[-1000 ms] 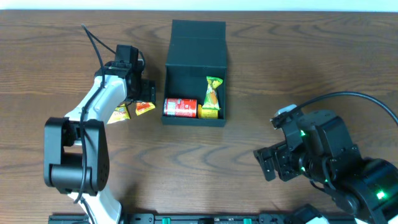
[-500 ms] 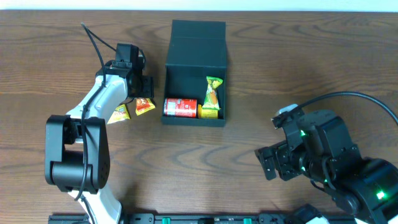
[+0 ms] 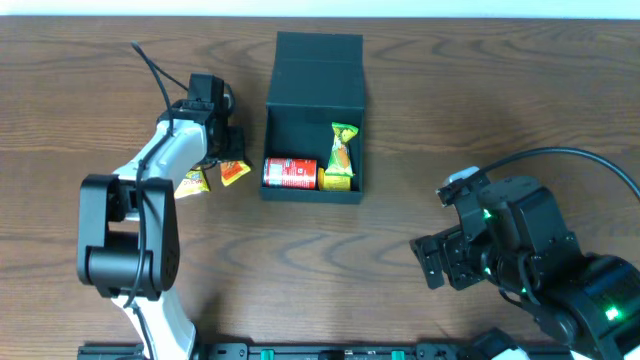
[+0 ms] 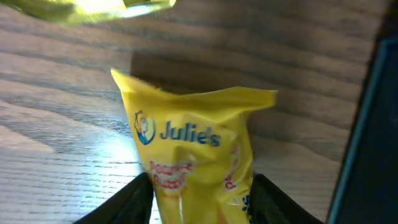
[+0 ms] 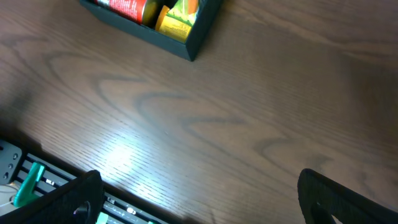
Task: Pack container
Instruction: 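Lift the Julie's pack with the left gripper toward the box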
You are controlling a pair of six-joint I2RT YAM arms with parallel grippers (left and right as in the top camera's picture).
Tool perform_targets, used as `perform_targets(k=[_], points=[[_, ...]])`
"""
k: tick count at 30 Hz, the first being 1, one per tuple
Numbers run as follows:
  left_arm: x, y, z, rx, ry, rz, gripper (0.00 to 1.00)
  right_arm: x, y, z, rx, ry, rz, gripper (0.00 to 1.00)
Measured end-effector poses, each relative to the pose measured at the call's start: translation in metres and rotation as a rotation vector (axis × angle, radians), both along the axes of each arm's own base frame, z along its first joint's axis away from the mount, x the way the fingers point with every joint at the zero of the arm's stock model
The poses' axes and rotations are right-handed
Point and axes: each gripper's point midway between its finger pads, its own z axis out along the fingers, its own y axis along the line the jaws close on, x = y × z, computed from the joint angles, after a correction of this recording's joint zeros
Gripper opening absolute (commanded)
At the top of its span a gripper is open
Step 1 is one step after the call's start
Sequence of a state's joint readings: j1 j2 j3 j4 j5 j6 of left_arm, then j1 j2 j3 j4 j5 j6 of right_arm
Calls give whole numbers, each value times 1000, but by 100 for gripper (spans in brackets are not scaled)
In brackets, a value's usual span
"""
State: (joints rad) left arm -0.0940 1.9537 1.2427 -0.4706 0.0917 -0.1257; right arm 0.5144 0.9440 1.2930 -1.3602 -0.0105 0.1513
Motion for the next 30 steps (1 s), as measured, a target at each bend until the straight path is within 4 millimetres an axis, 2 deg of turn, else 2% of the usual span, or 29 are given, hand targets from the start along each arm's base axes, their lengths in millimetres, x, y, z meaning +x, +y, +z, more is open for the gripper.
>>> perform_targets(k=[9,20,25,30], points=[[0,0,-1,-8,4,17,29,1,0,0,2,-3,0,99],[-7,1,3,-11,48,34,24,2,1,-1,-3,4,0,99],[3,0,28,-12,42,34,21,5,3,-3,-7,12,0,99],[18,-4,80,-21,-25,31,20,6,2,-2,-11,5,-4,99]])
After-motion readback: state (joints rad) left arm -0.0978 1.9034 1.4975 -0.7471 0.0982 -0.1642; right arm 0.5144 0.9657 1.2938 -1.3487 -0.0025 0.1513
